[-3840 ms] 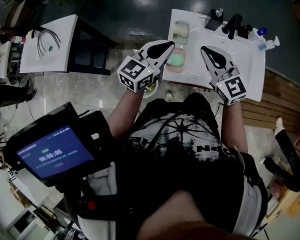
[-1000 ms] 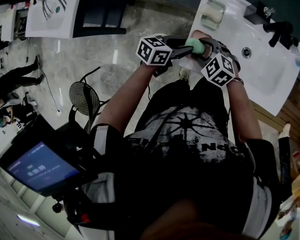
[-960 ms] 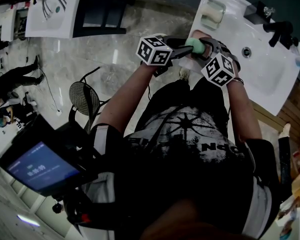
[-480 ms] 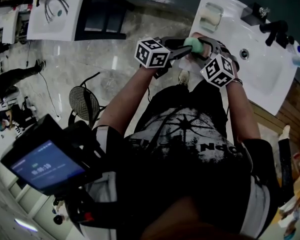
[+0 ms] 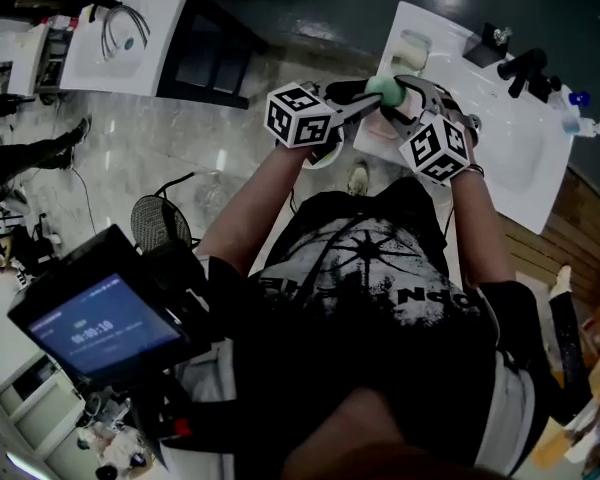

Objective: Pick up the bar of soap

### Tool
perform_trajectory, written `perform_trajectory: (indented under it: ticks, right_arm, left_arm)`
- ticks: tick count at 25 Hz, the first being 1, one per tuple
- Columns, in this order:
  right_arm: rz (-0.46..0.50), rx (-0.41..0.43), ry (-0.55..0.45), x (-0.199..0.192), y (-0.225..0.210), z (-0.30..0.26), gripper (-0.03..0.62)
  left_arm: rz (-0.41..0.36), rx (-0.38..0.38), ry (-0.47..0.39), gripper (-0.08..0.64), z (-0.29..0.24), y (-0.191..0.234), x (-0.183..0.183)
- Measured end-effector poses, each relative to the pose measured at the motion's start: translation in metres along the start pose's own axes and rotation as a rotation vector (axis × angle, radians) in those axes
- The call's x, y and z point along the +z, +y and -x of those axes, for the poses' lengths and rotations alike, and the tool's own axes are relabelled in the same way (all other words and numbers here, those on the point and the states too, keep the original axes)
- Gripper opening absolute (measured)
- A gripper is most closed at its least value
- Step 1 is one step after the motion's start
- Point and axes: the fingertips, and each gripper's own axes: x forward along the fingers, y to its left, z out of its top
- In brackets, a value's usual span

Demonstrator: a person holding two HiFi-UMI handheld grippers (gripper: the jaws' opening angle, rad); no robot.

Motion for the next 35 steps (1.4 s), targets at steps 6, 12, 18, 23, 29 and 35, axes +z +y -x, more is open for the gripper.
perform_trajectory:
  ticks: [6, 12, 18, 23, 29, 35]
  right_arm:
    - [0.065, -0.08, -0.024, 0.029, -0.014, 0.024, 0.259]
    - [0.102, -0.129, -0.05, 0.054, -0.021, 0.044, 0.26]
    - [0.114, -0.167, -0.056, 0.062, -0.023, 0.055, 0.26]
    - [0.103, -0.198, -0.046, 0.057, -0.026, 0.064, 0.261]
    - [0.072, -0.245, -0.021, 0.039, -0.03, 0.078, 0.261]
    - [0.041, -0.28, 0.011, 0.003, -0.037, 0.089, 0.26]
  left_arm:
    - [-0.099, 0.002, -0.077, 0.141, 0.015, -0.02, 0.032]
    - [-0.148, -0.001, -0.144, 0.14, 0.031, -0.037, 0.056]
    - [-0.183, -0.01, -0.155, 0.14, 0.035, -0.047, 0.064]
    - [-0.201, -0.034, -0.148, 0.14, 0.028, -0.055, 0.067]
    - [-0.216, -0.088, -0.13, 0.138, 0.008, -0.065, 0.065]
    - [-0.229, -0.142, -0.11, 0.138, -0.028, -0.073, 0.057]
